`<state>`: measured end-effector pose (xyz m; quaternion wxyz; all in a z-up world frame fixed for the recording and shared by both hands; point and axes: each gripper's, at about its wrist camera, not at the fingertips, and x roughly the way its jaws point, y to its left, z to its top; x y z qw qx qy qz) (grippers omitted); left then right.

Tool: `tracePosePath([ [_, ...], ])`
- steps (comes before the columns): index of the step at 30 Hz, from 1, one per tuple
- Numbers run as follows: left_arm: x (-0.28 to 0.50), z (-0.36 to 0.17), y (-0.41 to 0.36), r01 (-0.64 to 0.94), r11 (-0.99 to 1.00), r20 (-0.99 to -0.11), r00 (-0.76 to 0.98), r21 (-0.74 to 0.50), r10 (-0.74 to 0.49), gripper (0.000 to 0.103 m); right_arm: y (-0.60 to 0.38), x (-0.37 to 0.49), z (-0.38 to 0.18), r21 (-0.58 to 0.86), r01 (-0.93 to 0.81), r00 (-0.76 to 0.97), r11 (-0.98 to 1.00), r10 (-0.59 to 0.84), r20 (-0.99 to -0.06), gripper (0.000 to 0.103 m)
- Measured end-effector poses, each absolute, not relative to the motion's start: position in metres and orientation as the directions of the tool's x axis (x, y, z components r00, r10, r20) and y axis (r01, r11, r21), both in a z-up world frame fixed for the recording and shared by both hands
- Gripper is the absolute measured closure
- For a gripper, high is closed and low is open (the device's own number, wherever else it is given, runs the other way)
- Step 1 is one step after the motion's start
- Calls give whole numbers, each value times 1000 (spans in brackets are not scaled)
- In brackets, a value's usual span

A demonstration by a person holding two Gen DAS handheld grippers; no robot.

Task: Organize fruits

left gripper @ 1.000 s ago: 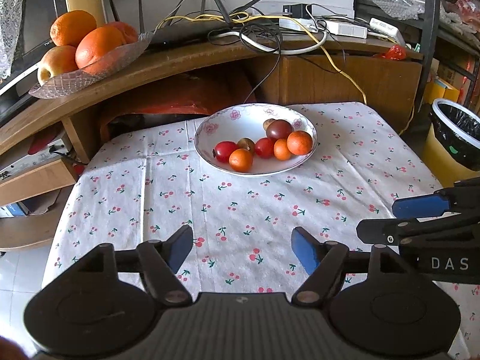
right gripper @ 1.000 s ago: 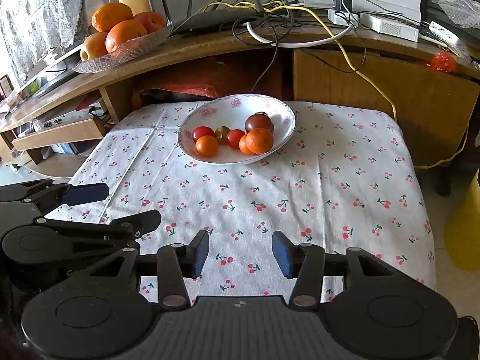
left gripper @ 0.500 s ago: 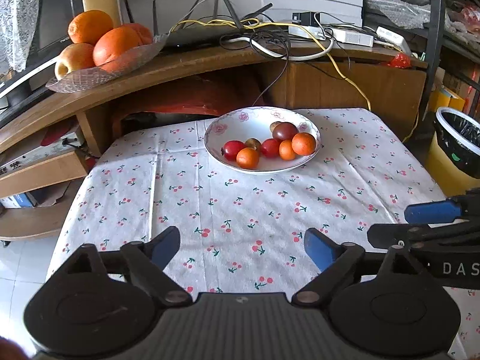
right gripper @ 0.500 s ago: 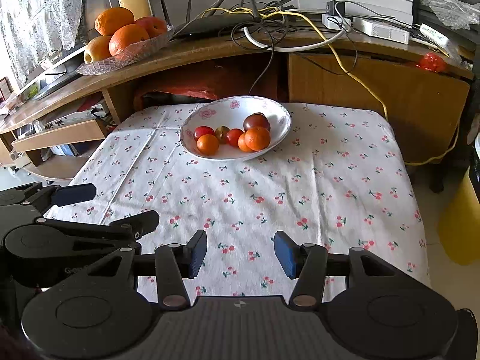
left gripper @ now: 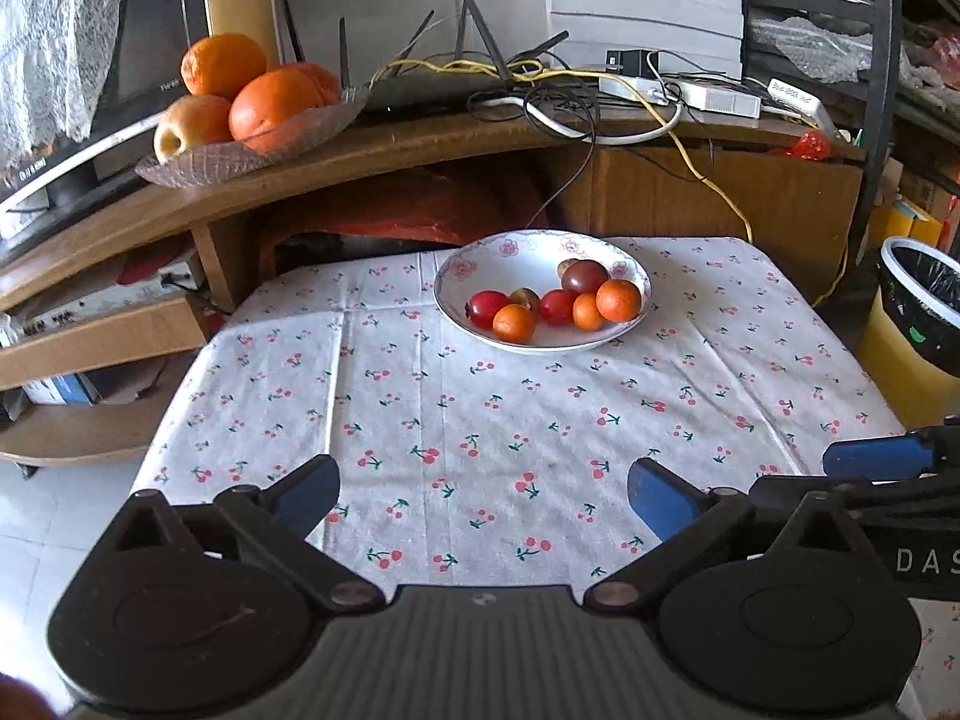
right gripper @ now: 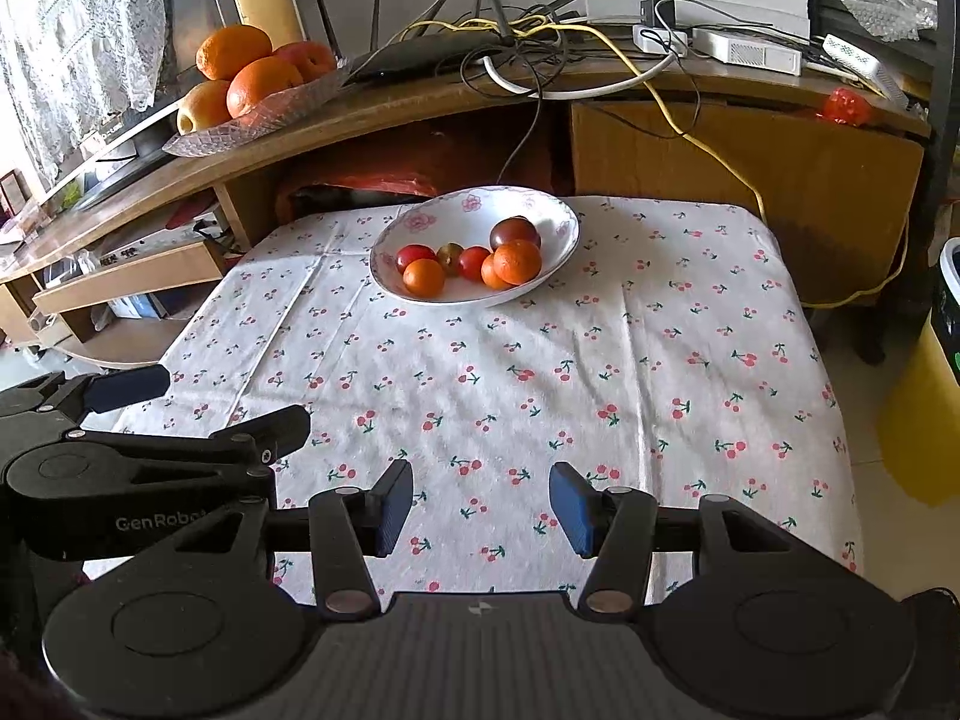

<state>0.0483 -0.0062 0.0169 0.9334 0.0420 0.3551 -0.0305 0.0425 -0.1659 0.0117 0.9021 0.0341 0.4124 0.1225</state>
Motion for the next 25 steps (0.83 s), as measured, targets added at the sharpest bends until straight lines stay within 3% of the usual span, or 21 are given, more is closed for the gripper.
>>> tracePosePath([
  [25,37,21,-6,72,994,-649,760,85,0,0,-162,33,12,172,-195,629,966,258,-733,55],
])
